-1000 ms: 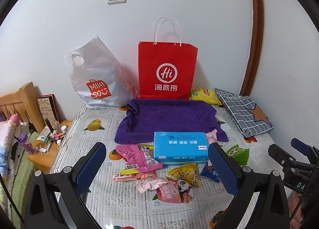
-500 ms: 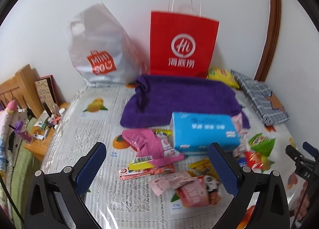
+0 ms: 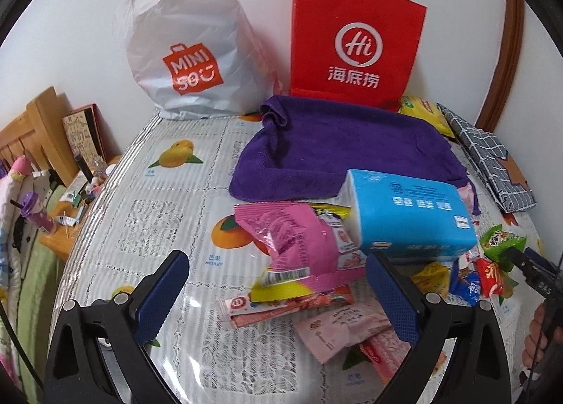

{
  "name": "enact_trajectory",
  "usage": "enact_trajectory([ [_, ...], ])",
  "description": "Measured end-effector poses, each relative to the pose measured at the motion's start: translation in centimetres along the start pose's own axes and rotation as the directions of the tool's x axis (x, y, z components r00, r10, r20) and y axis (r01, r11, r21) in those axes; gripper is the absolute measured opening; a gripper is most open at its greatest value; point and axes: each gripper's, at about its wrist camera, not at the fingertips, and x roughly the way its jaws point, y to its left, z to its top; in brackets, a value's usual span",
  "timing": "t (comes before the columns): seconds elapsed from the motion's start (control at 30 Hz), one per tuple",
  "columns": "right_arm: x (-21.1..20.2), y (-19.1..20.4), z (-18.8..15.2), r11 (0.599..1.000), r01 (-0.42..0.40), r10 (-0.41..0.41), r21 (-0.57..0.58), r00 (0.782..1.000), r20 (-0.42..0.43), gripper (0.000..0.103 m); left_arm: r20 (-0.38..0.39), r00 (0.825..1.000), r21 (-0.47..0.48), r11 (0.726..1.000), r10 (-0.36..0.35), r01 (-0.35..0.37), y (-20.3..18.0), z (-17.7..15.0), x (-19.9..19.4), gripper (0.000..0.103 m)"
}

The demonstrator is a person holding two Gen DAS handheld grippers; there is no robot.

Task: Organize snacks
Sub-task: 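Grasp the green chip packet with the right tool while the left tool grasps the pink snack bag, then carry the pink bag and green packet onto the purple towel with both tools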

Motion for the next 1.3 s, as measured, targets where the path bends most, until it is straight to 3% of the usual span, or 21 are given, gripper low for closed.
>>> enact_trajectory([
  [0.2, 3.1, 0.6, 0.2, 0.999, -0.026, 0.024, -0.023, 0.998, -0.066, 0.077, -0.020, 1.000, -0.013, 1.000, -0.020, 0.020, 0.6, 0.1, 1.8, 0.100],
  [0.3, 3.6, 0.9, 0.2, 0.999, -0.034, 0.032, -0.032, 0.998, -0.052, 0.056, -0.043, 0.999, -0.008, 1.000, -0.016, 0.016, 0.7, 0.2, 2.6, 0.100],
  [0.53, 3.2, 1.2, 0.1, 0.999, -0.027, 0.026, -0.032, 1.000, -0.016, 0.045, -0.038, 0.994, -0.024, 0.995, -0.099, 0.098, 0.4, 1.2, 3.4, 0.100],
  [0.73, 1.7, 1.1, 0.2, 1.000, -0.015, 0.015, -0.020, 1.000, 0.021, 0.042, -0.077, 0.992, -0.010, 0.995, -0.101, 0.100, -0.5, 2.4, 5.2, 0.100],
  [0.87, 1.4, 1.1, 0.1, 1.000, -0.014, 0.014, -0.018, 1.000, 0.014, 0.041, -0.149, 0.986, 0.006, 0.997, -0.069, 0.071, -1.1, 2.6, 6.9, 0.098],
  [1.0, 1.4, 1.3, -0.2, 1.000, -0.009, 0.009, -0.021, 1.000, 0.011, 0.041, -0.157, 0.985, 0.025, 0.997, -0.068, 0.073, -1.8, 2.4, 7.5, 0.090],
  [1.13, 2.3, 1.5, -0.4, 0.999, -0.014, 0.013, -0.035, 0.999, -0.034, 0.044, -0.176, 0.979, 0.034, 0.993, -0.107, 0.114, -1.9, 2.5, 7.3, 0.064],
  [1.3, 1.4, 2.3, -0.5, 0.998, 0.009, -0.010, -0.065, 1.000, -0.004, 0.038, -0.163, 0.984, 0.091, 0.992, -0.073, 0.089, -2.2, 1.9, 6.2, 0.054],
])
